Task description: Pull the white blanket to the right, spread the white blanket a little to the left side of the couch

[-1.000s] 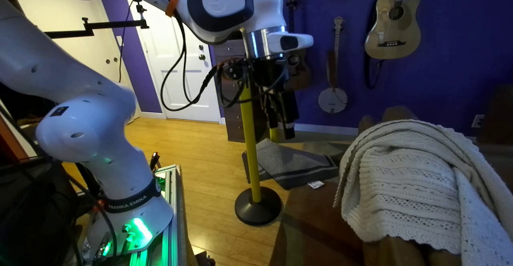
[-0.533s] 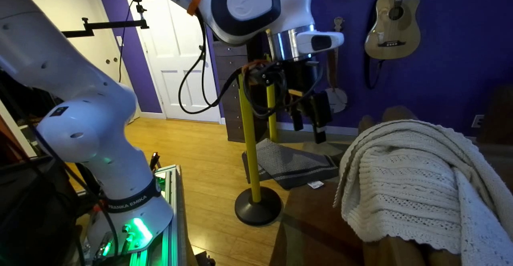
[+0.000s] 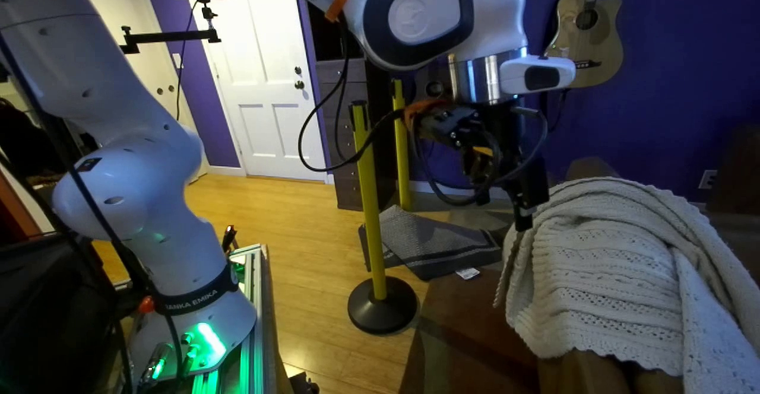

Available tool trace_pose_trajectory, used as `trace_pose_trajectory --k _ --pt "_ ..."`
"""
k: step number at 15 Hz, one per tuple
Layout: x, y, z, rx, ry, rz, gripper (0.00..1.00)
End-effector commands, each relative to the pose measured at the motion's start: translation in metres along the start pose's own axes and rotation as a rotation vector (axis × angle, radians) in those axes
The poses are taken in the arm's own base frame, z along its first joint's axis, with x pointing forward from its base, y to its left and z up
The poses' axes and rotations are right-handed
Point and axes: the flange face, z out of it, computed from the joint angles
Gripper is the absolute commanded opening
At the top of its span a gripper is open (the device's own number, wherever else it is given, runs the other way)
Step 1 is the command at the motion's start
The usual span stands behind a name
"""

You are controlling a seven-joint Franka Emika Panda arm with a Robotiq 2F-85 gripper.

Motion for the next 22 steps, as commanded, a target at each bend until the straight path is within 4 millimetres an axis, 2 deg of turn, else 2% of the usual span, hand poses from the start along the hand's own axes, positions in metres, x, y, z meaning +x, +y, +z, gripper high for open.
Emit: trace_pose_trajectory --k 1,6,12,16,17,19,22 --pt "0.026 0.028 0.022 0.081 0.029 0.04 1.0" --pt "0.054 0.057 0.063 0.206 0.087 0.13 1.0" --pt "0.067 0.077 0.142 0.287 0.041 0.231 1.0" --pt "0.073 0.092 0.188 0.297 0.019 0.307 1.0" --pt "0.061 0.084 0.171 0.284 0.008 0.277 1.0" --pt "0.063 0.09 0.188 0.283 -0.004 0.288 1.0" --pt "0.067 0.092 0.191 0.282 -0.002 0.29 1.0"
